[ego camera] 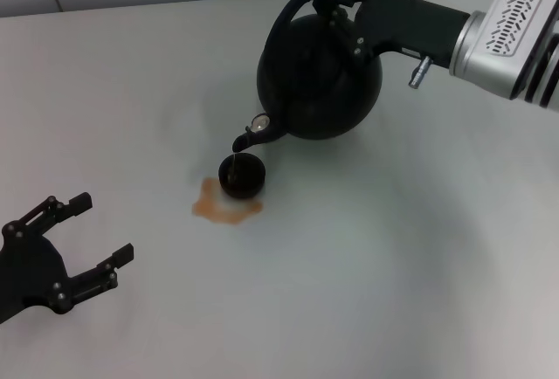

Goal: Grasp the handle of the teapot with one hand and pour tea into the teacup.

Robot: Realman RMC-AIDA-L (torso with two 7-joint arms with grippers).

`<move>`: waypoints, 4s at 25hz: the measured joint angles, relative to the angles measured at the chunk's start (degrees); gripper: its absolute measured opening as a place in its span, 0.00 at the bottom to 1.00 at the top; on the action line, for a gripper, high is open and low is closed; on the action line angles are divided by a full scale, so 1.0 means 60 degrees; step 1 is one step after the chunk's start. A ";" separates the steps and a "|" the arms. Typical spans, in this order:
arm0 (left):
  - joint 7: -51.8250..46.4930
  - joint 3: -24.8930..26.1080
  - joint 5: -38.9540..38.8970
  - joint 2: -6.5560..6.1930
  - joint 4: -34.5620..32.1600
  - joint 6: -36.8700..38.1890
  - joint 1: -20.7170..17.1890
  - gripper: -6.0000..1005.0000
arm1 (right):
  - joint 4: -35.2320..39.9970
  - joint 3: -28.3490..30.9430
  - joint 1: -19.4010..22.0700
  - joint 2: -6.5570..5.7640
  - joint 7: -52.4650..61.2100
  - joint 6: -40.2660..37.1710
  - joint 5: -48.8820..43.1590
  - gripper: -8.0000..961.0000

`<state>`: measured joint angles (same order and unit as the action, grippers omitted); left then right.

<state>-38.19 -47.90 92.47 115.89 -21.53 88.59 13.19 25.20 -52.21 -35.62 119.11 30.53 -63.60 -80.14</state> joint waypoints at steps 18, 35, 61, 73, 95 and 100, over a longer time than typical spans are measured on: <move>0.0066 -0.0001 0.0062 0.0040 0.0000 0.0001 0.0013 0.86 | -0.0866 0.0012 0.1067 0.0026 0.2342 -0.0305 0.3202 0.21; 0.0066 -0.0034 0.0073 0.0083 0.0001 0.0001 0.0117 0.86 | -0.1886 0.0549 0.2254 0.0058 0.0546 -0.1052 0.3800 0.23; 0.0066 -0.0015 0.0071 0.0186 0.0001 0.0001 0.0116 0.86 | -0.2362 0.0499 0.2243 0.0007 0.0180 -0.0952 0.3694 0.28; 0.0052 -0.0015 0.0072 0.0169 0.0000 0.0001 0.0088 0.86 | -0.2374 0.0601 0.2414 0.0020 0.0084 -0.1115 0.3723 0.69; -0.0002 -0.0082 0.0086 0.0195 0.0059 -0.0010 0.0123 0.86 | -0.2365 0.0829 0.4267 -0.0395 0.0178 -0.3926 0.2806 0.78; -0.0066 -0.0118 0.0480 0.0102 0.0015 -0.0004 0.0268 0.86 | -0.0676 0.0826 0.4070 -0.1152 0.2708 -0.4554 -0.0714 0.78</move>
<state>-38.58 -48.60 95.35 116.50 -21.45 88.56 14.79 21.14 -47.25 -11.20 112.20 46.77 -90.92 -84.43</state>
